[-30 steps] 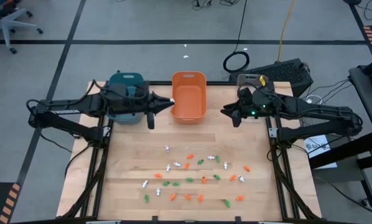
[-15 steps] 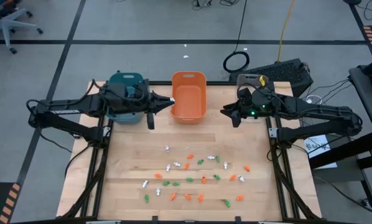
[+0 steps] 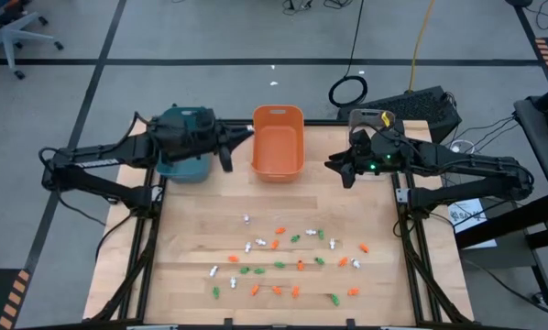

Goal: Sort Halloween decoration
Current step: Put the white skeleton toy into the orange bin, then put the orange skeleton toy into the blue bin

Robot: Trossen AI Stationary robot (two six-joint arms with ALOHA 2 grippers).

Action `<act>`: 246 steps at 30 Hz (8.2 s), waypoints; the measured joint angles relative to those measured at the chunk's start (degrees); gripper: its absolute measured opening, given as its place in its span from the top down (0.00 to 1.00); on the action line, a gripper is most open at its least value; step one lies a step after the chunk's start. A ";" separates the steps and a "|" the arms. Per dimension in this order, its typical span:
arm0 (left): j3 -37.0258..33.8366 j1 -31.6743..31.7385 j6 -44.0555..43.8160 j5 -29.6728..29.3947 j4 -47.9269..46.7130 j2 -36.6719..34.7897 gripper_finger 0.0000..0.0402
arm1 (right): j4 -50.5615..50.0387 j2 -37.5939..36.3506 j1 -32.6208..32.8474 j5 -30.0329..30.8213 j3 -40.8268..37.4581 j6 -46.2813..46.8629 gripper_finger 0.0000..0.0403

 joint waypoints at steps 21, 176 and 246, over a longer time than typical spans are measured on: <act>8.76 14.27 -4.90 9.16 -0.04 19.70 0.96 | -0.02 0.00 -0.04 4.55 0.00 -1.18 0.65; 9.09 -20.80 -19.13 8.20 -46.74 11.67 0.86 | -32.57 34.73 32.96 -15.74 -0.46 45.95 0.46; 9.04 -8.30 -20.81 5.16 -12.13 11.76 0.86 | 43.10 17.14 0.53 -6.48 8.50 6.32 0.98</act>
